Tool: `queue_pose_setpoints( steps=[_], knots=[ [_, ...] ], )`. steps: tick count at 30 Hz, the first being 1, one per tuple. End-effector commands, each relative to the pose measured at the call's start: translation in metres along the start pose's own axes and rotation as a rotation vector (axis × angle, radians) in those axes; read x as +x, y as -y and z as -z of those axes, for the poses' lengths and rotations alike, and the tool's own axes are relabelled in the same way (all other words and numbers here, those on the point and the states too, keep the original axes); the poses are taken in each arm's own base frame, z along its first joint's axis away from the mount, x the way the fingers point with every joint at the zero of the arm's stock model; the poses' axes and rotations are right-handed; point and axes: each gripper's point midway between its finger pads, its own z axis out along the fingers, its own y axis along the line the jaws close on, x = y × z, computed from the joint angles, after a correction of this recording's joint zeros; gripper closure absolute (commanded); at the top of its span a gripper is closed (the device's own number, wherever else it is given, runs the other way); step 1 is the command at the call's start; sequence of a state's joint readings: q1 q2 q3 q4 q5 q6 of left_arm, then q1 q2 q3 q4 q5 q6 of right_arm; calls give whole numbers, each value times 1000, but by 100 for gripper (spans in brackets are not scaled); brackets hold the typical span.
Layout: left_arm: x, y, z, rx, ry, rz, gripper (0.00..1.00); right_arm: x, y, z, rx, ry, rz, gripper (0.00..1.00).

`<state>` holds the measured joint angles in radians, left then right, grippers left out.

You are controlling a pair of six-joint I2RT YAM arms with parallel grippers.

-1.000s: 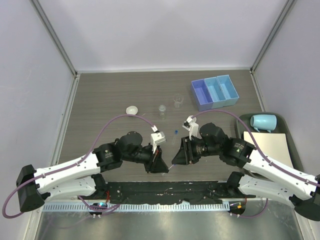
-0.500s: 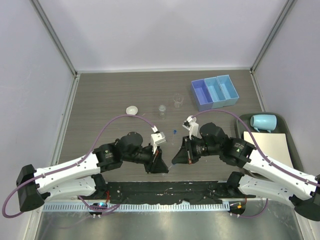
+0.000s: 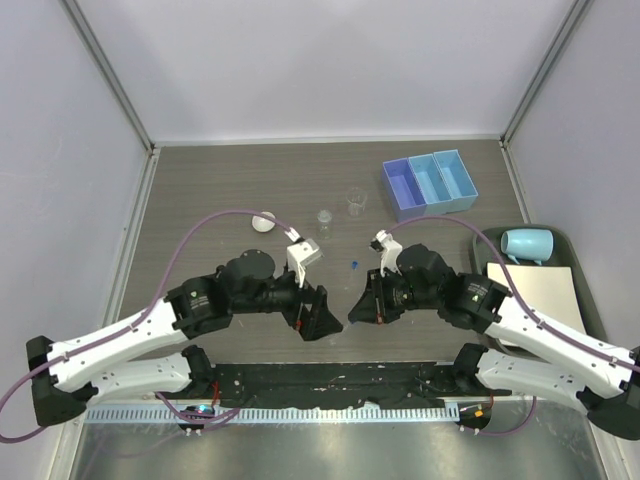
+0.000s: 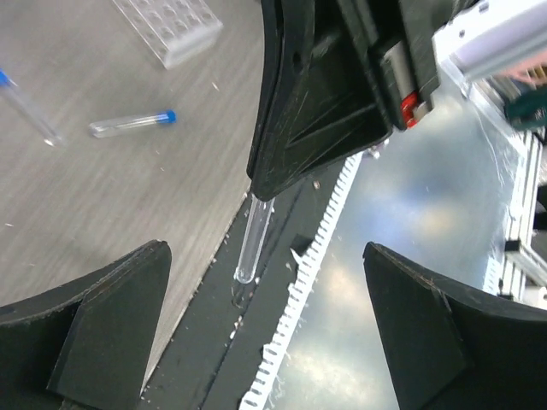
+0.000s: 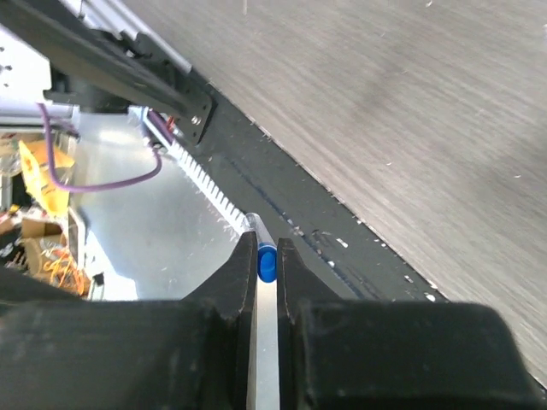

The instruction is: Organize the chemistry lab equipment

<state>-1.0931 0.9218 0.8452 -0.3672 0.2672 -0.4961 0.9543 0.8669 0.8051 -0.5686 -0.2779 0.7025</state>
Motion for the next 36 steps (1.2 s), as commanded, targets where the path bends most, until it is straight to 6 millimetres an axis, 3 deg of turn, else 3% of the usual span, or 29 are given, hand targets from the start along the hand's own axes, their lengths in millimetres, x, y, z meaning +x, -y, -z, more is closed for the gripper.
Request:
queue_pose_setpoints(
  steps=[1,11,14,22,32,36],
  knots=[
    [-27,-13,25,-164,65,4,0,-32,11,15,145,117,49,99],
    [0,-42,26,-296,-19,37,0,-80,76,57,616,258,90,99],
    [5,-44,27,-300,-25,44,0,-90,88,68,692,266,95,99],
    [12,-54,30,-339,-18,43,0,-115,151,106,904,301,-6,99],
    [12,-76,43,-464,27,56,0,-131,190,102,1029,270,-46,99],
    [13,-81,51,-493,47,46,0,-132,203,92,1036,248,-65,99]
  ],
)
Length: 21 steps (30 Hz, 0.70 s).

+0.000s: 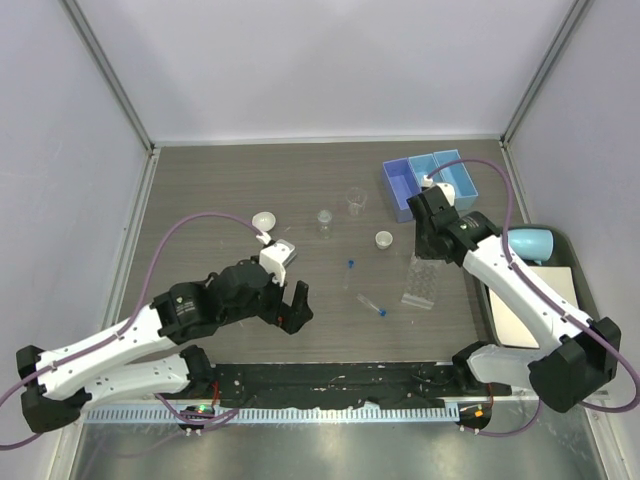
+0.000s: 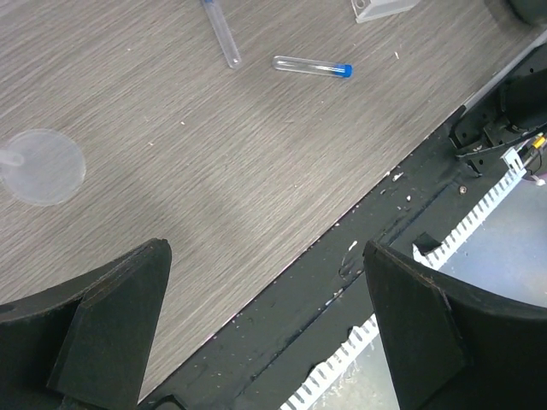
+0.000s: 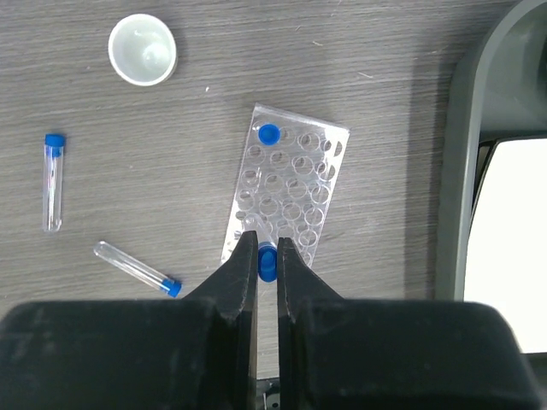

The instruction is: Organize the chemistry lab equipment

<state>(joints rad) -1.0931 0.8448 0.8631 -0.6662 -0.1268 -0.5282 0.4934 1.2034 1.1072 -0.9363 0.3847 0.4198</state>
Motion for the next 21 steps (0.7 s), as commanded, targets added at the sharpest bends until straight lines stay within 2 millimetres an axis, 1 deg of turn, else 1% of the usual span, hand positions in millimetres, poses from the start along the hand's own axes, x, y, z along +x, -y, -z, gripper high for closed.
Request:
queue_pose_setpoints(
  steps=[1,8,10,14,21],
  knots=[
    [-5,-12,7,-53,53,10,0,-23,0,-7,6,62,-26,99],
    [-3,-13,8,-45,56,11,0,-26,-8,-27,15,36,-22,99],
    [-2,-13,8,-45,50,9,0,-30,-10,-29,13,39,-20,99],
    [-1,-11,8,-35,45,6,0,-28,-10,-36,29,29,-12,99],
    [-1,-10,8,-28,45,5,0,-27,-12,-43,34,21,-4,99]
  ],
)
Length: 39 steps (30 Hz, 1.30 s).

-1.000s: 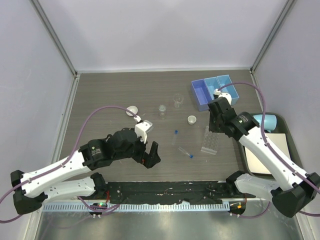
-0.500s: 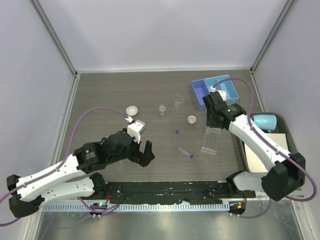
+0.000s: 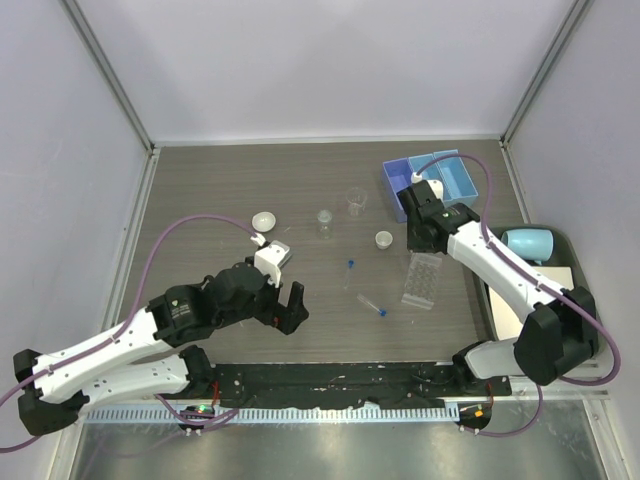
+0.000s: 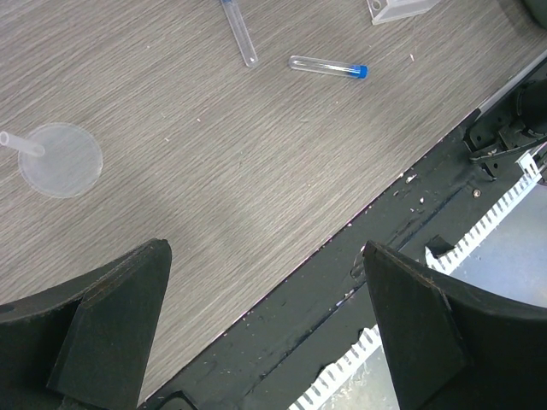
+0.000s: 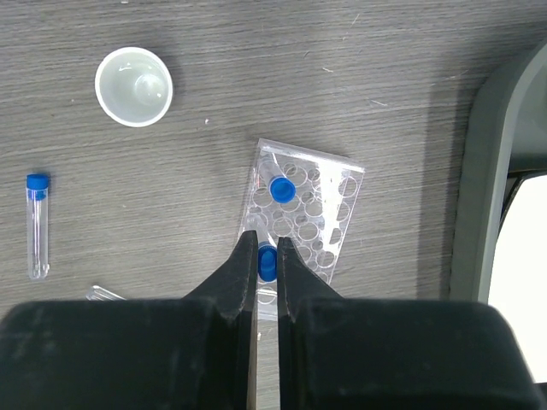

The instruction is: Organize the chemistry lab equipment

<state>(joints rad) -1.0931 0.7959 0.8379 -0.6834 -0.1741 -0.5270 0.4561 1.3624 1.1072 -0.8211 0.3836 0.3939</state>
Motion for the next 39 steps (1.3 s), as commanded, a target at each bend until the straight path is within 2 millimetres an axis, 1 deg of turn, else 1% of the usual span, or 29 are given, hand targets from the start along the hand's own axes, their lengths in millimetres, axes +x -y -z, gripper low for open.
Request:
queue_pose_setpoints(
  steps=[1,18,39],
  knots=[
    [-4,2,3,11,18,4,0,-20,-3,1,-2,59,-14,99],
    [-3,2,1,7,10,-2,0,-18,7,-13,63,60,0,99],
    [-3,1,-2,-1,2,-6,0,6,-4,-32,18,12,-12,99]
  ],
)
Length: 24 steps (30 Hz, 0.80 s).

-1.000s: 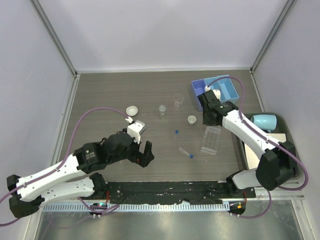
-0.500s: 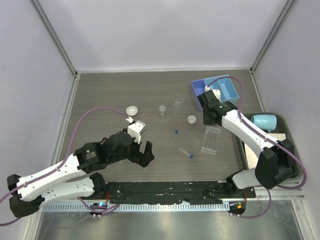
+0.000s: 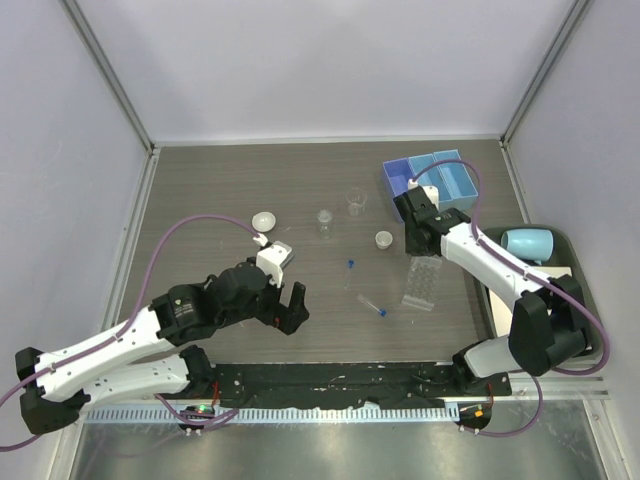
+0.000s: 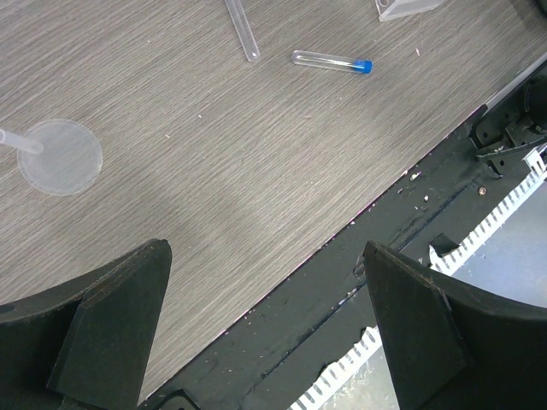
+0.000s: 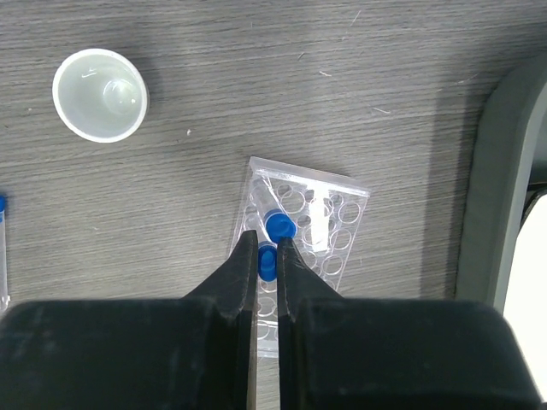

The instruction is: Organize the chemistry lab equipment

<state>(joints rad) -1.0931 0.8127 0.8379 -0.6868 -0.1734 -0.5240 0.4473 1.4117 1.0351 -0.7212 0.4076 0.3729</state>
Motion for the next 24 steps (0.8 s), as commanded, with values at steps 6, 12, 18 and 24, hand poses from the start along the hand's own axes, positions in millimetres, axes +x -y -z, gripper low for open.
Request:
queue_pose_setpoints(
  steps=[6,12,18,24],
  knots=[
    [-5,2,1,4,17,0,0,-1,-5,-6,-18,16,-41,99],
    [-5,2,0,3,14,0,0,-1,-5,-5,-19,23,-50,81],
    [-4,1,-1,-1,10,0,0,-2,-4,-2,-21,32,-53,72],
    [-6,3,-6,-8,3,3,0,-9,-1,9,-29,52,-60,67]
  ],
)
